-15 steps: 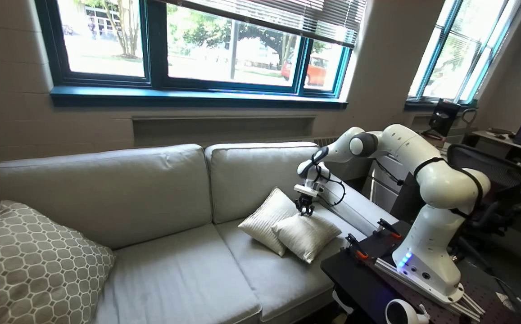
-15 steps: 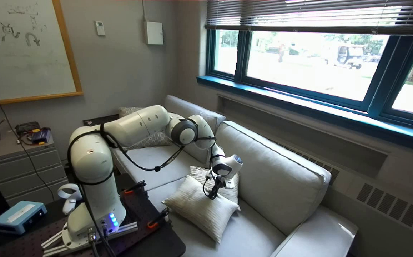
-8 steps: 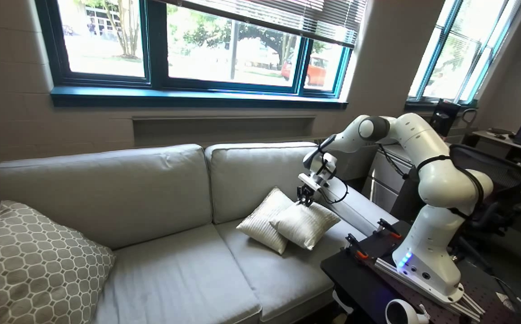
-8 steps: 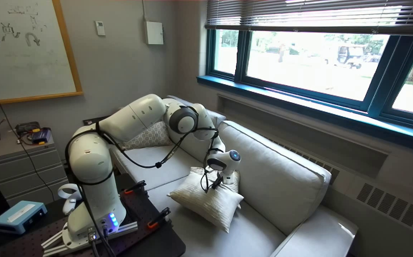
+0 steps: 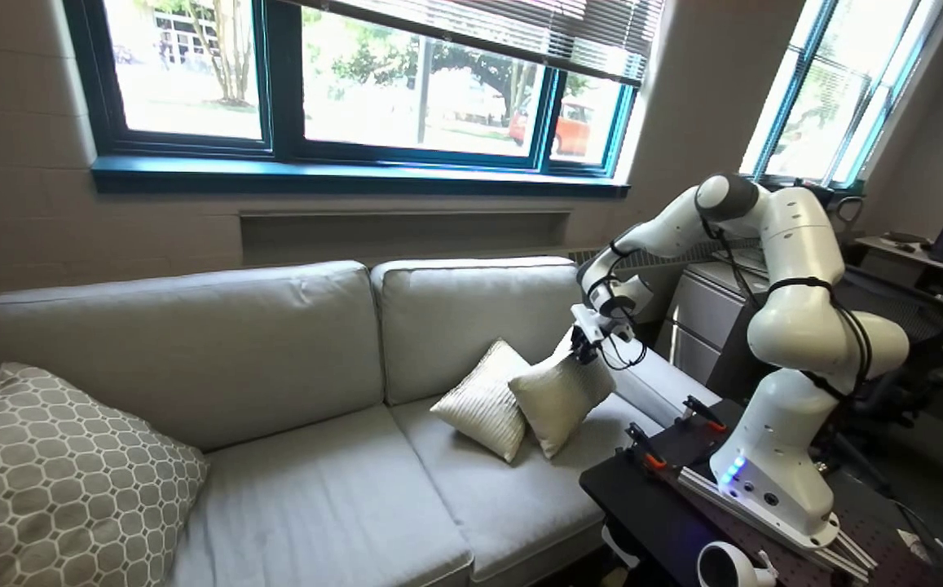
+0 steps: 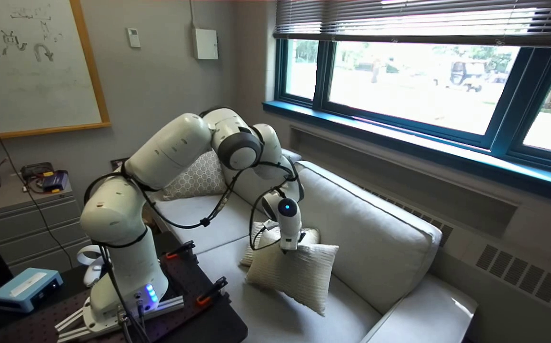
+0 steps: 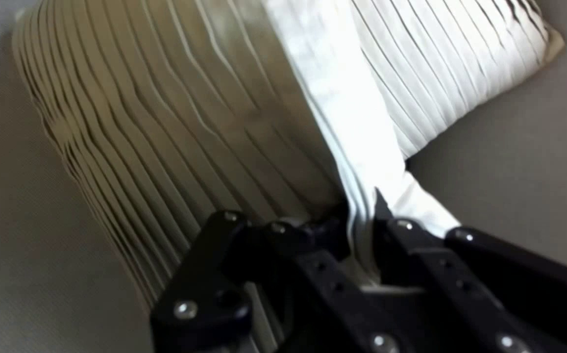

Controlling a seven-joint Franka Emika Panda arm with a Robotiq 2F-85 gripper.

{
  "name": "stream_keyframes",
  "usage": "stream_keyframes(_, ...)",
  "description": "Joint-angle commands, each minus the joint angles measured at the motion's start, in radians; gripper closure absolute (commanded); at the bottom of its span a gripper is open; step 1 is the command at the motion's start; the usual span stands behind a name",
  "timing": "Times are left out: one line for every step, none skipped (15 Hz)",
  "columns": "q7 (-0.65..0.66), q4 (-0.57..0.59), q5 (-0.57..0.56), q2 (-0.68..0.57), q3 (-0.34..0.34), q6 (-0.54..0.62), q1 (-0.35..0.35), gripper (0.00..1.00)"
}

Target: Set the striped pillows against the armrest

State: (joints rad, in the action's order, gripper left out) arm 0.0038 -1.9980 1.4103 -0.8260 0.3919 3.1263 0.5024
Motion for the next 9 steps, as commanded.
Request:
stream_keyframes(-0.234,-0.086,0.282,0.143,0.184,0.052,0.244,0.99)
stream_keyframes(-0.284,-0.101,0.367,0.185,0.185,0.020,0.282,0.99)
stream_keyframes(-0.334,-0.123,0.450,0.227,0.165,-0.033,0.314,0.99)
stream_keyframes(-0.380,-0.150,0.535,0.269,0.135,-0.088,0.339,0.99)
stream_keyframes(-0.433,-0.183,0.620,0.306,0.101,-0.153,0.364,0.99)
stream_keyframes(-0.492,-0.222,0.704,0.337,0.066,-0.223,0.390,0.99)
stream_keyframes(-0.555,-0.268,0.787,0.362,0.035,-0.297,0.417,0.99)
stream_keyframes(-0.623,-0.315,0.861,0.374,0.009,-0.365,0.442,0.99)
stream_keyframes(-0.657,-0.353,0.891,0.375,-0.012,-0.427,0.467,0.99)
